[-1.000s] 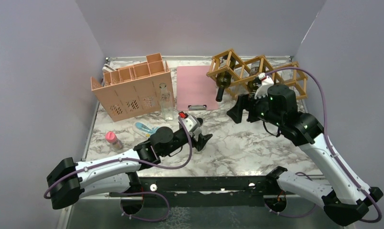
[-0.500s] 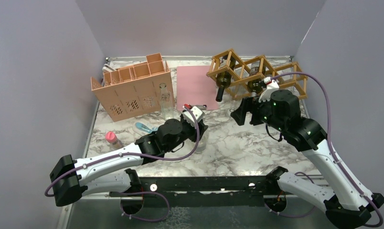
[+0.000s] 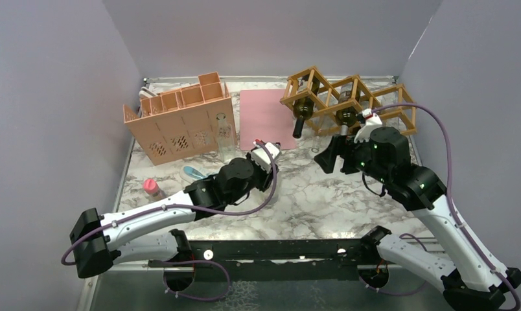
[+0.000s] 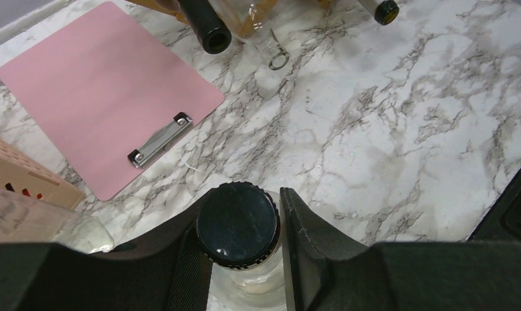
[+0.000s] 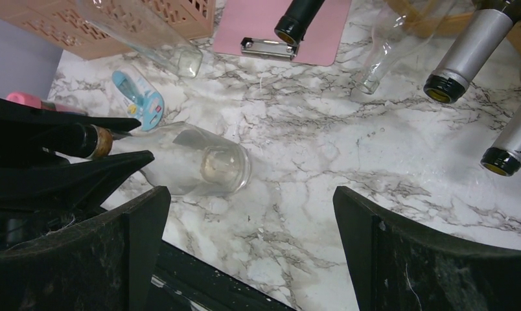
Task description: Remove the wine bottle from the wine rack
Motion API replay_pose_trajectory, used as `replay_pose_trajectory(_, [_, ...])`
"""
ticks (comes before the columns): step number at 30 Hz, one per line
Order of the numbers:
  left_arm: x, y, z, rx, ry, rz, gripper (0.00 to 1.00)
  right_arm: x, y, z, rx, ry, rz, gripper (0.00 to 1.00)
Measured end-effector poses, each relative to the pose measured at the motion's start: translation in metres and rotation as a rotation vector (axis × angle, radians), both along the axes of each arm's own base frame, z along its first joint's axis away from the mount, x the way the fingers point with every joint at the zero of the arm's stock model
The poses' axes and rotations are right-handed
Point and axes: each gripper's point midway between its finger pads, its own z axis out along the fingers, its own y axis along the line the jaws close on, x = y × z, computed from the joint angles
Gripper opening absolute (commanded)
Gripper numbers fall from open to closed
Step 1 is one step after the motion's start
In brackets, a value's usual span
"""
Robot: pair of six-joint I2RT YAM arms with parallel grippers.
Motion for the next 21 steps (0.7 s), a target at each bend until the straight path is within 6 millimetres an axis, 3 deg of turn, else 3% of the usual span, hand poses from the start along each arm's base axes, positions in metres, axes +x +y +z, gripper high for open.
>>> replay_pose_trajectory(8, [0.021,0.007,0.002,0.117,-0.063,0.075,0.00,-0.003,-0.002,0.003,0.015,-0.005,-0.005,1.00])
replay_pose_trajectory(14, [0.055,0.017,0.003,0.152,-0.074,0.178,0.00,-0.007,-0.004,0.007,0.027,-0.013,-0.008,1.00])
replay_pose_trajectory(21, [0.101,0.043,0.004,0.124,-0.073,0.317,0.00,-0.013,-0.009,0.005,0.024,-0.001,-0.018,1.00])
